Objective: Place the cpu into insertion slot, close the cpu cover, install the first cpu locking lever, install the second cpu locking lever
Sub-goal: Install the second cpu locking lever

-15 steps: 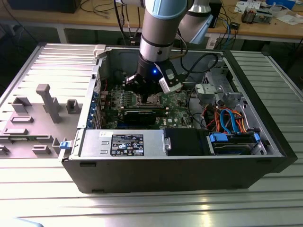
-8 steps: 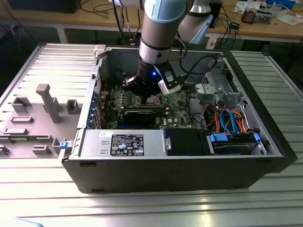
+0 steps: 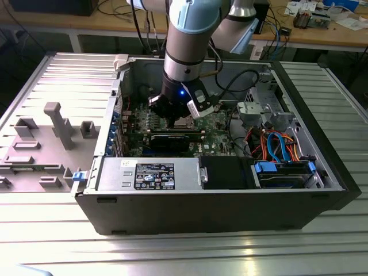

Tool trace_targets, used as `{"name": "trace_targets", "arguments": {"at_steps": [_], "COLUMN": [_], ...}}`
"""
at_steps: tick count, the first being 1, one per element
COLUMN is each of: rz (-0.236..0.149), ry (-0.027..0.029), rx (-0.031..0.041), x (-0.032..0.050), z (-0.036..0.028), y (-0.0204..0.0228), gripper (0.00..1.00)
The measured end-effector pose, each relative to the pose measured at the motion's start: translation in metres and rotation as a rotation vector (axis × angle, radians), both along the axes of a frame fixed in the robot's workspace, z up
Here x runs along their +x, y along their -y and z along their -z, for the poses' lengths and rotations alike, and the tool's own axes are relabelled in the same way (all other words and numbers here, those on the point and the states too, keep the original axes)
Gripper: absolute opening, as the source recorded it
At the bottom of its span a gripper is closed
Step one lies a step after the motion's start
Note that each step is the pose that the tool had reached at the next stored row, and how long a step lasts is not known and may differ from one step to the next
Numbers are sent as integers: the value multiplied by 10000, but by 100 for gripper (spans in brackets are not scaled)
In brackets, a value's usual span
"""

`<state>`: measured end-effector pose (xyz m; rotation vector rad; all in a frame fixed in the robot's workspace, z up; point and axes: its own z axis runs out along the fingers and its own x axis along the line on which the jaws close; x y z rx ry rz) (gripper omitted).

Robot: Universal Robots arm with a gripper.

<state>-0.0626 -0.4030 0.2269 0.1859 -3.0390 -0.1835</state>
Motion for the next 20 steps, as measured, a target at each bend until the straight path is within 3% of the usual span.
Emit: {"name": "trace_targets", "arguments": {"at_steps": [1, 2, 4, 7, 20], "rz": [1, 2, 1, -1, 0], "ry": [-1, 0, 0, 1, -1], "rx": [24, 115, 227, 347, 398], "x": [0, 0, -1, -7, -10], "z": [0, 0, 2, 8, 12], "y": [7, 31, 72, 75, 82], "gripper": [11, 11, 11, 11, 11]}}
